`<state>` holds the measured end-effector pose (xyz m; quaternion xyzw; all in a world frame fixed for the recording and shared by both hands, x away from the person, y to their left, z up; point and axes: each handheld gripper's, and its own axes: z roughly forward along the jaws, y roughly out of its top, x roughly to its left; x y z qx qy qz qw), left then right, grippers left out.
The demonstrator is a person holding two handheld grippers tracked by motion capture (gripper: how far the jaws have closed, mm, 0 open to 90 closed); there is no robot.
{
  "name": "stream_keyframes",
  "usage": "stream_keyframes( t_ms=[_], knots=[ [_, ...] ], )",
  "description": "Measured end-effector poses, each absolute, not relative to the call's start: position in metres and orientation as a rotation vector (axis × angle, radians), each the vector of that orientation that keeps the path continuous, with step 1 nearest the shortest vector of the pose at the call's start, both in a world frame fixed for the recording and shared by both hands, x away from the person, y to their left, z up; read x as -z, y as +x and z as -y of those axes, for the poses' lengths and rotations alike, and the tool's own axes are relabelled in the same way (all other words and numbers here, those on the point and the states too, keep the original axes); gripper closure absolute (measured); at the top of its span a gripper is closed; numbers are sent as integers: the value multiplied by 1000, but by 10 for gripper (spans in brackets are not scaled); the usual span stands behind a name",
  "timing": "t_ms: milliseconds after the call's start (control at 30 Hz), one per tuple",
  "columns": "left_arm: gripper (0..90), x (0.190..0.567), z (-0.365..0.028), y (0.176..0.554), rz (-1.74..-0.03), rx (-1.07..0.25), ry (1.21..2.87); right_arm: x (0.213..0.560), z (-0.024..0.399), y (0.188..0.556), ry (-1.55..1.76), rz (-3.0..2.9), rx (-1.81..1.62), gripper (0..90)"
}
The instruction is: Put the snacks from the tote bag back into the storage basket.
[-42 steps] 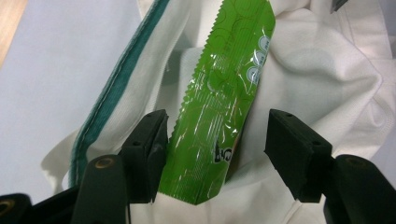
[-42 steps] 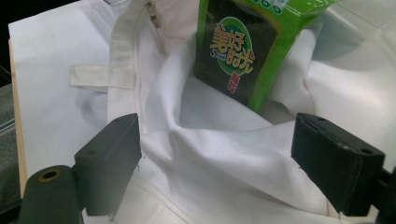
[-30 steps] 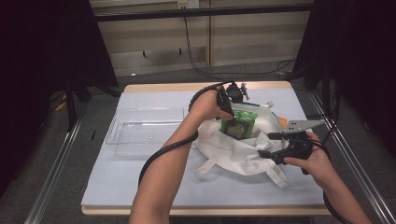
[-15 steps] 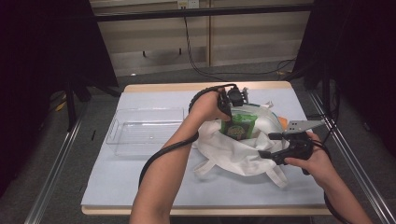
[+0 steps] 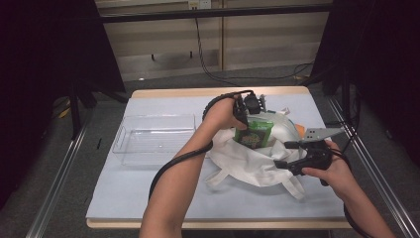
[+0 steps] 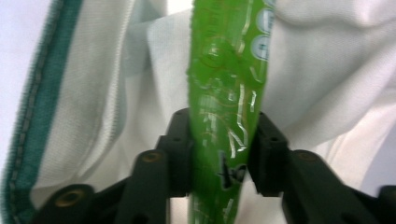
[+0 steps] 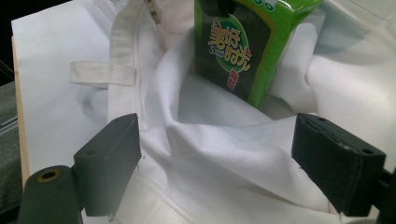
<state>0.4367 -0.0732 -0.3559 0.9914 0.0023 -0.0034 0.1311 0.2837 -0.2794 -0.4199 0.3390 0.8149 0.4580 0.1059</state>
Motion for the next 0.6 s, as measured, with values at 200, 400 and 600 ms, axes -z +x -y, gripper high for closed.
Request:
stream_keyframes(
  t_ms=[200,400,600],
  knots=[
    [726,349,71,437,-11,34,2874,419,280,283,996,-2399,-1353,156],
    [728,329,61,438,-10,26,2825,417,281,282,997,-2389,-1362,155],
    [729,307,50,439,-24,23,2778,418,281,282,995,-2389,-1355,151]
  ],
)
